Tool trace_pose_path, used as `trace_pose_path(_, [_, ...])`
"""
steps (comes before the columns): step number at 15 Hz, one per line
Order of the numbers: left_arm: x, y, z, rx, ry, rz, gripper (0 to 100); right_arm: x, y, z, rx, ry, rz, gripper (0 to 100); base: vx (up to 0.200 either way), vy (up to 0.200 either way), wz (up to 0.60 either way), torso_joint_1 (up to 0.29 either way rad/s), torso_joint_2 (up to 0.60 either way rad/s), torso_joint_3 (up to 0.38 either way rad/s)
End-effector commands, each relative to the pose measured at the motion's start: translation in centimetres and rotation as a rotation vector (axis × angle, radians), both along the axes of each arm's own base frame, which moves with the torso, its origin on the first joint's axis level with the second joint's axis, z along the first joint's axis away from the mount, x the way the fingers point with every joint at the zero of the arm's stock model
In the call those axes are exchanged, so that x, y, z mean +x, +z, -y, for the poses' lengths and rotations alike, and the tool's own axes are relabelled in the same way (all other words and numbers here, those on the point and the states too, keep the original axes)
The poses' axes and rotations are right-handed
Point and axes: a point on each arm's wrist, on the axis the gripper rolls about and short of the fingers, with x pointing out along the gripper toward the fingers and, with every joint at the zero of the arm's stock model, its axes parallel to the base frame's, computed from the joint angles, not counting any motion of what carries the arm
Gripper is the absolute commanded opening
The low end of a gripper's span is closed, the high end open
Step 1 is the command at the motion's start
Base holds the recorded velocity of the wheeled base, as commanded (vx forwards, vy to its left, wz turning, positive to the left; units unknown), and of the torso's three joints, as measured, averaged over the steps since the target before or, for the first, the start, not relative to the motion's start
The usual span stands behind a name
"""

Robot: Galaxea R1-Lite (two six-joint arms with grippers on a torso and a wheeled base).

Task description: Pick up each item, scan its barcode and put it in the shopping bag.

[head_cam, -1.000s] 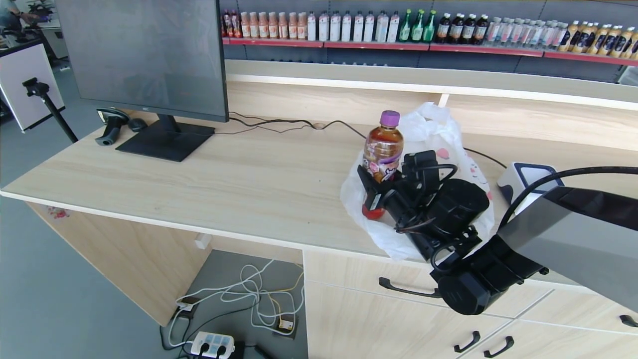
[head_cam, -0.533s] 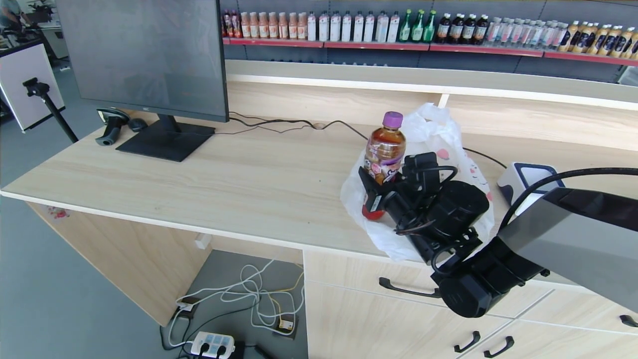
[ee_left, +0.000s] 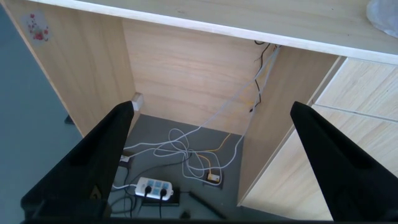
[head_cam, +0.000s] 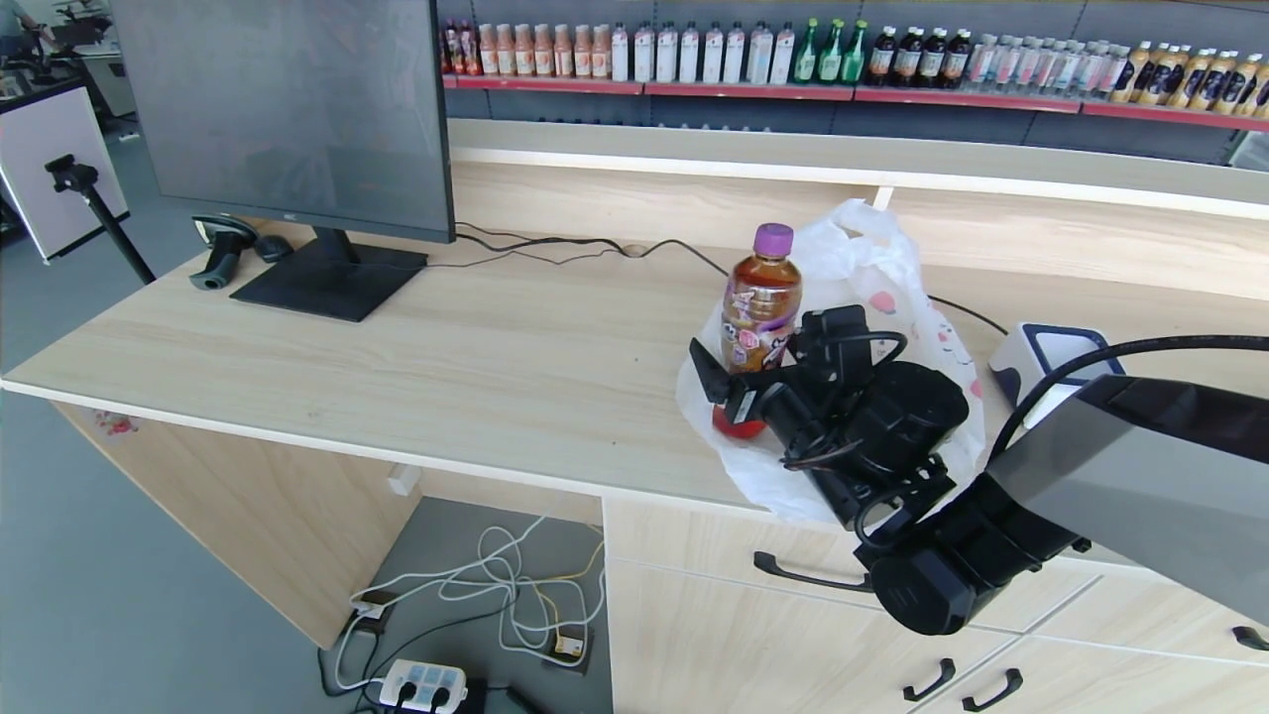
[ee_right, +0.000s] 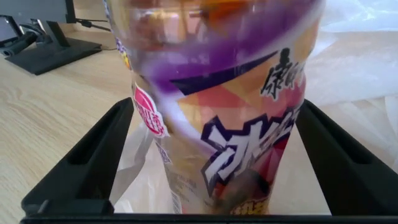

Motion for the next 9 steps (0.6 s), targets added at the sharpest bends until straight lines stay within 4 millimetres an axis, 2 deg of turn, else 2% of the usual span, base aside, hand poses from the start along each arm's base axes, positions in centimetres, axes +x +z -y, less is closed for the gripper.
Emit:
trace_pose_path(1, [0.0, 0.0, 0.0, 0.001, 0.001, 0.0, 100, 0.0, 0.1, 0.0, 0.002, 0.0, 0.004, 100, 0.0, 0.0, 0.0, 0.0, 0.0, 0.0])
trace_pose_path(7, [0.0, 0.0, 0.0, 0.001, 0.001, 0.0, 100, -0.1, 1.0, 0.9, 0.008, -0.019, 0.018, 100, 0.0, 0.0, 0.0, 0.0, 0.0, 0.0])
trace_pose_path(9, [0.0, 0.0, 0.0, 0.001, 0.001, 0.0, 100, -0.8, 1.3, 1.4, 0.01, -0.022, 0.011, 100, 0.0, 0.0, 0.0, 0.0, 0.0, 0.0])
